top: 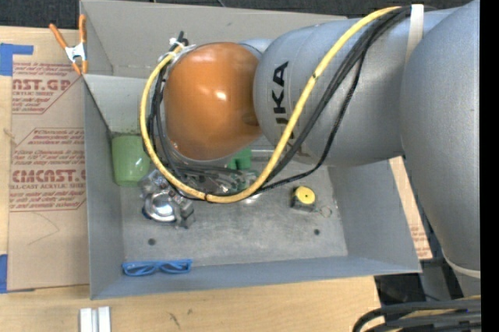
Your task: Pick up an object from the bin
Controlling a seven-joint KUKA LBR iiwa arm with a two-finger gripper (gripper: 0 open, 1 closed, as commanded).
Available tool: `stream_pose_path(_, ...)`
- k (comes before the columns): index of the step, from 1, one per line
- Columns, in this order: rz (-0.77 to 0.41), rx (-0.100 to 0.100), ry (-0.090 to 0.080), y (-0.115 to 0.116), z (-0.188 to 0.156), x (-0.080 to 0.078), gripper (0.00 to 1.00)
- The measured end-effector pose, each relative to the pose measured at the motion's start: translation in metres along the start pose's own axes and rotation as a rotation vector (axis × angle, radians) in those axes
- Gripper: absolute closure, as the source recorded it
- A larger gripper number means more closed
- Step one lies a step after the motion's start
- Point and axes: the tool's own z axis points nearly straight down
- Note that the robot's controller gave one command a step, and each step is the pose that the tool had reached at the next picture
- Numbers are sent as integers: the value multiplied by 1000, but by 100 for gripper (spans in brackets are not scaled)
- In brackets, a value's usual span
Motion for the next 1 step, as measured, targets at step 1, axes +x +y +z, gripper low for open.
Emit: stream_pose_path(1,-649,-4,4,-5,-63,5,100)
